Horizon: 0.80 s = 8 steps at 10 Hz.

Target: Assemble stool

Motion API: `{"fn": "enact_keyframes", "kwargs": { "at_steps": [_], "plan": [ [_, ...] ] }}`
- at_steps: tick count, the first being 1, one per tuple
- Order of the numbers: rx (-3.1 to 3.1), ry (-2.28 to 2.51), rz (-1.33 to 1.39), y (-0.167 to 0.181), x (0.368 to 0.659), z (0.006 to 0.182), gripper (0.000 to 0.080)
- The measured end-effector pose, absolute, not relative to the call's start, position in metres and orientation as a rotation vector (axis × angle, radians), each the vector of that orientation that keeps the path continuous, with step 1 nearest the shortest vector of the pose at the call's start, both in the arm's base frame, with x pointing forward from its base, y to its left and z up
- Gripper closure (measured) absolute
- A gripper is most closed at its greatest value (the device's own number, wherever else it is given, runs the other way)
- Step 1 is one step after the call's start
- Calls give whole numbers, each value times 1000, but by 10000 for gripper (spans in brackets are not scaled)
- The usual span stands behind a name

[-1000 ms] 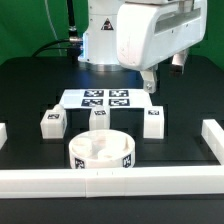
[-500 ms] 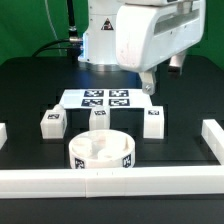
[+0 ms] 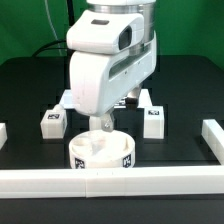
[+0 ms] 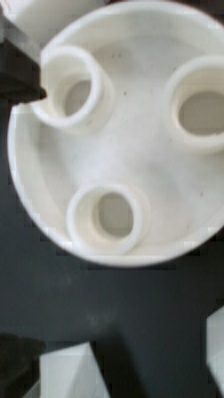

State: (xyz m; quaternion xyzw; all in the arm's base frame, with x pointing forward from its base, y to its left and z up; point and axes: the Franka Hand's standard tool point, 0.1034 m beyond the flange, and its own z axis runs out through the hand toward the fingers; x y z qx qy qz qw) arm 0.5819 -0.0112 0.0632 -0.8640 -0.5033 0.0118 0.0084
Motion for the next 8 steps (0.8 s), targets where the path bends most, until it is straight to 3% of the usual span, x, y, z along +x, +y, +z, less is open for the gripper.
{"fn": "enact_keyframes", "kwargs": {
  "at_steps": [4, 8],
  "plan": [
    [-2698, -1574, 37, -9, 581, 62, 150],
    [-2697, -1567, 38, -13, 574, 40, 150]
  ]
}}
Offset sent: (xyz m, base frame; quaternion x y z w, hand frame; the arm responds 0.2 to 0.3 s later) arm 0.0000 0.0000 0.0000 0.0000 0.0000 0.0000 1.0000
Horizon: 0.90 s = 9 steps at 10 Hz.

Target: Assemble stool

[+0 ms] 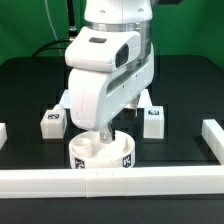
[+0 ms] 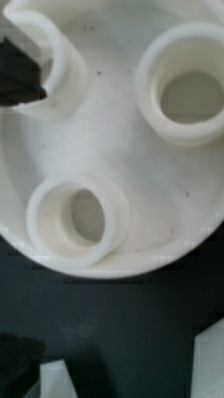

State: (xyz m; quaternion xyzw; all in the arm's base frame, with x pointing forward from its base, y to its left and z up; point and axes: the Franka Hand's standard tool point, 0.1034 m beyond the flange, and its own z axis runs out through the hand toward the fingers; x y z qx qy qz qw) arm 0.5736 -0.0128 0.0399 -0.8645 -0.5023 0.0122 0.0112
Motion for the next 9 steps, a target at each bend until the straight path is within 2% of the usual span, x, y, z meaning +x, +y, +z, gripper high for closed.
{"fn": "enact_keyframes", "kwargs": {
  "at_steps": [2, 9],
  "plan": [
    [-2697, -1558, 45, -16, 568, 31, 150],
    [-2685, -1547, 73, -16, 560, 17, 150]
  ]
}}
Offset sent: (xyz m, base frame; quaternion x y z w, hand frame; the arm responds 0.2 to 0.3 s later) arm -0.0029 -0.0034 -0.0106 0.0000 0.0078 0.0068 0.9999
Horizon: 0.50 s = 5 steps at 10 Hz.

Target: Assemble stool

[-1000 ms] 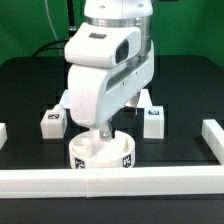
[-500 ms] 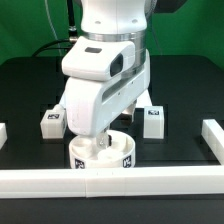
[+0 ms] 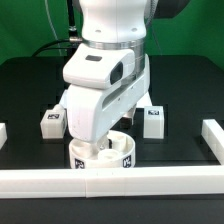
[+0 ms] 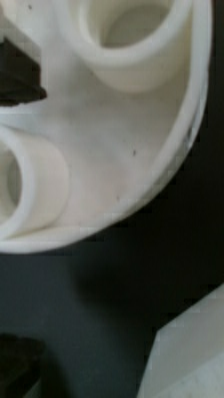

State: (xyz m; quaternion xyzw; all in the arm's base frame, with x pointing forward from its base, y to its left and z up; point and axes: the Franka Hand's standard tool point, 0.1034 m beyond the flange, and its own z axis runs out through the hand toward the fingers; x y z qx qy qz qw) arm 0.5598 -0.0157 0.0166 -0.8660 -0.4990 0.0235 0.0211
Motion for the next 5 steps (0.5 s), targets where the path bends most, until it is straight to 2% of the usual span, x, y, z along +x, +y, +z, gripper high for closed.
{"fn": "enact_keyframes", "kwargs": {
  "at_steps": [3, 5],
  "plan": [
    [-2688, -1549, 60, -16, 562, 13, 150],
    [-2688, -1549, 60, -16, 562, 13, 408]
  ]
}}
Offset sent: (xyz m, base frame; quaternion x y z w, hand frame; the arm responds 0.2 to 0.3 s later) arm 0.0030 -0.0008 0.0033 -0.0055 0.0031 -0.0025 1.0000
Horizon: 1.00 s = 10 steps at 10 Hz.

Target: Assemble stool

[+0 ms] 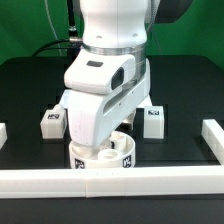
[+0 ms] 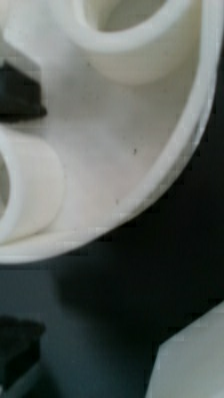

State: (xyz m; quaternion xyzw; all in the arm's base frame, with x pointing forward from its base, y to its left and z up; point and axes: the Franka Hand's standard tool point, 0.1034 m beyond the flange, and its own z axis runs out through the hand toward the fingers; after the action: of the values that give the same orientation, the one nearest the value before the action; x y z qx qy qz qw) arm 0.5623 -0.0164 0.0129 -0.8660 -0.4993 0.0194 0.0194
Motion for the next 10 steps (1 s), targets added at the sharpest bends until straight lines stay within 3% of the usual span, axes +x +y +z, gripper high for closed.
{"fn": "enact_keyframes", "kwargs": {
  "at_steps": [1, 2, 8, 10],
  "plan": [
    [-2688, -1550, 59, -16, 563, 13, 408],
    [-2688, -1550, 58, -16, 563, 13, 482],
    [-2687, -1553, 58, -12, 564, 13, 482],
    [-2652, -1604, 40, 15, 570, 13, 481]
  ]
}}
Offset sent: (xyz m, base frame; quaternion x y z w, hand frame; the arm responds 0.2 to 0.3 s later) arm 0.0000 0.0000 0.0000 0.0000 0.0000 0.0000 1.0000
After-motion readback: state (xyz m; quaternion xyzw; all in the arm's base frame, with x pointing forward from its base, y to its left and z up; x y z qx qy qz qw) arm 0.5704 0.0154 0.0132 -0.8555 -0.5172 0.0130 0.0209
